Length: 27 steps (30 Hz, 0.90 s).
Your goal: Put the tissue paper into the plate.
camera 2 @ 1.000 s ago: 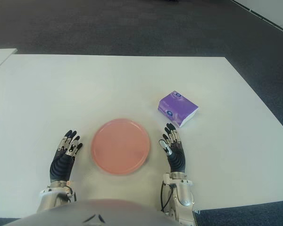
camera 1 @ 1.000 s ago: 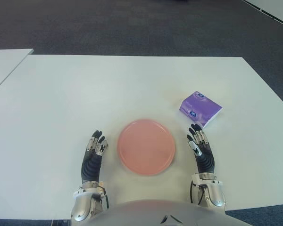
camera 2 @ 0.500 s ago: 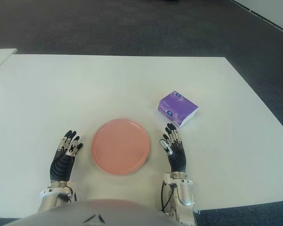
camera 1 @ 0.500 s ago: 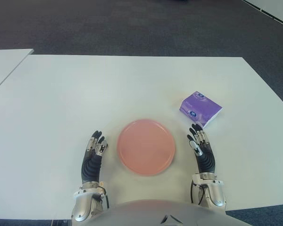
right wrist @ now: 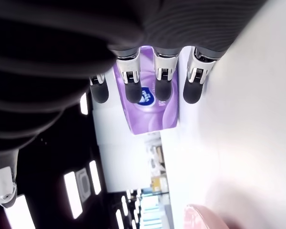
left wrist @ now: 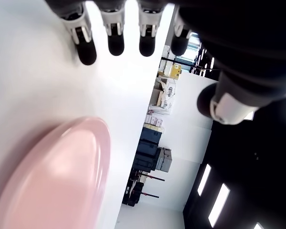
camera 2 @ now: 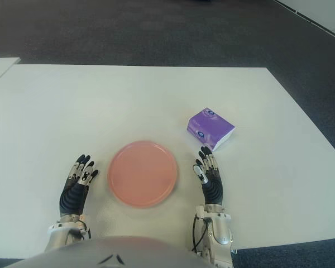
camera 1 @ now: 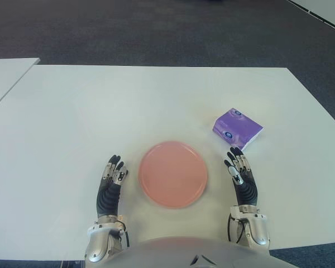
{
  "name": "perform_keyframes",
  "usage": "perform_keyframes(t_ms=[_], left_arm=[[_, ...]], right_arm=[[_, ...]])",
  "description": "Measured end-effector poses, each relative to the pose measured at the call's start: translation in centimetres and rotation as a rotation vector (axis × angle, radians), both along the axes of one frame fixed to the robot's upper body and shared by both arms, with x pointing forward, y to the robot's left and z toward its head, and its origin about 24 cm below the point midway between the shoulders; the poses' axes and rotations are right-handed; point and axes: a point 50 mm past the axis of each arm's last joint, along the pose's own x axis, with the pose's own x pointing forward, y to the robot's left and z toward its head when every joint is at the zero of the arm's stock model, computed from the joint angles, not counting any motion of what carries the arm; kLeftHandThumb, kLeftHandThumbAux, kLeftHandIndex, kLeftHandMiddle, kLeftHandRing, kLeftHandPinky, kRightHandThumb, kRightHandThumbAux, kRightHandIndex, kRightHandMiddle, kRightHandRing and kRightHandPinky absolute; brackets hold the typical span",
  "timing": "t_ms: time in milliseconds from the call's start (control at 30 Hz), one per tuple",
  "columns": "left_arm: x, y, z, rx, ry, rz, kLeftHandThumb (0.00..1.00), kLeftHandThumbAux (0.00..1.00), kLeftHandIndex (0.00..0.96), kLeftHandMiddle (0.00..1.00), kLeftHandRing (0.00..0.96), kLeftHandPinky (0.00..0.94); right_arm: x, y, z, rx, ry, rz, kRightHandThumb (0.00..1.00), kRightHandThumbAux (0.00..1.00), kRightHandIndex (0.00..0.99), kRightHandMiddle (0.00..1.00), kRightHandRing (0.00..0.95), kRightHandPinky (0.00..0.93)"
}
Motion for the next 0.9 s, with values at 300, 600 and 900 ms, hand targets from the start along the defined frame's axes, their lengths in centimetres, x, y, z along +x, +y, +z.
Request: perform_keyframes(t_ms=[300,600,900], left_arm=[[0.0,0.0,0.0,0.003,0.0,-0.001,0.031,0.545,0.0,0.0,0.0,0.008],[0.1,-0.4,0.1,0.008,0.0,-0.007,0.031,0.538,0.0,0.0,0.0,0.008],[0.1,-0.4,0.1,0.008,0.0,-0.006,0.027,0.545,0.0,0.0,0.0,0.014]], right_arm=[[-1.1,0.3,3.3,-0.372,-0.045,0.002,0.192,0.492,0.0,0.002,0.0,0.0],[-0.6,0.5,6.6,-0.732,-0.217,0.005,0.211,0.512,0.01,0.0,0.0,0.0],[-0.4,0.0,7.3,-1.12,-0.349,-0.075,0.267,0.516,0.006,0.0,0.0,0.0]])
